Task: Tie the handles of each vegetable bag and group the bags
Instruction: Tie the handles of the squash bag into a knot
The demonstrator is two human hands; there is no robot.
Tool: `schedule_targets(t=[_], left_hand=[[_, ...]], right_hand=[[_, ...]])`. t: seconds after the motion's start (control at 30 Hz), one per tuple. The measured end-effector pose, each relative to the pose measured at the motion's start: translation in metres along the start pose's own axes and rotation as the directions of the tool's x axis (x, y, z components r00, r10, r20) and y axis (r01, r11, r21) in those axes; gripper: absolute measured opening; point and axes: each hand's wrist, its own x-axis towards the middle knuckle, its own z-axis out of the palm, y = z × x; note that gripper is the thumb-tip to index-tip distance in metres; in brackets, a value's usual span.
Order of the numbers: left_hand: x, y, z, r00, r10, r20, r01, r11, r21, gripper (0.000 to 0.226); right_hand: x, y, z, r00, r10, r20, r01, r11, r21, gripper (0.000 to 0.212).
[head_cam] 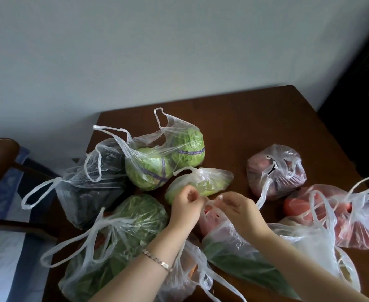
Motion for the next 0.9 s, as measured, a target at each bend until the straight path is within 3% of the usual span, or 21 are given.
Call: schedule_targets(t=[0.1,0.2,0.3,0.43,0.53,0.63,0.7,0.77,0.83,0.9], left_hand=[[0.011,-0.009,-0.010,0.963,0.184,-0.197,-0.149,0.972,0.183,0.034],[0.024,-0.025,-0.023,0.942,0.266,-0.206,-0.188,0.924,0.332,0.031],[0.040,-0.054,-0.036,0.960,0.127,-0.249,-0.032,0.935,0.353,0.034],[0.045,-0.078,-0.043,0.941,-0.182,-0.285,0.241,0.953,0.185,0.036],[0.039,-0.061,-0.034,0.955,-0.099,-0.279,0.129,0.987,0.092,0.023],[0.033,-0.039,-0.024,0.996,0.012,-0.090,-0.019,0.996,-0.085,0.009],[0.031,-0.034,-0.016,0.998,-0.007,0.067,0.017,0.989,-0.147,0.021],[0.025,-0.029,-0.009,0.976,-0.013,0.219,0.045,0.989,-0.140,0.026],[0.019,-0.023,-0.005,0.948,-0.026,0.317,0.069,0.990,-0.124,0.053],[0.014,-0.018,-0.002,0.916,-0.060,0.397,0.109,0.989,-0.103,0.058]], right_hand=[[0.002,0.006,0.000,1.000,-0.024,0.013,0.025,0.995,-0.096,0.026],[0.009,0.020,-0.009,0.980,0.195,-0.032,-0.194,0.981,0.026,0.029],[0.013,0.054,-0.021,0.871,0.483,-0.096,-0.481,0.876,0.043,0.038],[0.005,0.085,-0.028,0.728,0.658,-0.195,-0.670,0.743,0.006,0.046],[0.008,0.075,-0.031,0.732,0.618,-0.287,-0.617,0.780,0.108,0.042],[0.012,0.038,-0.037,0.864,0.430,-0.261,-0.404,0.903,0.149,0.031],[0.013,0.009,-0.035,0.949,0.283,-0.138,-0.263,0.953,0.148,0.025],[0.016,-0.007,-0.027,0.981,0.196,-0.012,-0.192,0.971,0.140,0.020],[0.021,-0.012,-0.019,0.983,0.184,0.011,-0.183,0.972,0.148,0.018],[0.027,-0.009,-0.013,0.972,0.233,-0.016,-0.222,0.942,0.251,0.019]])
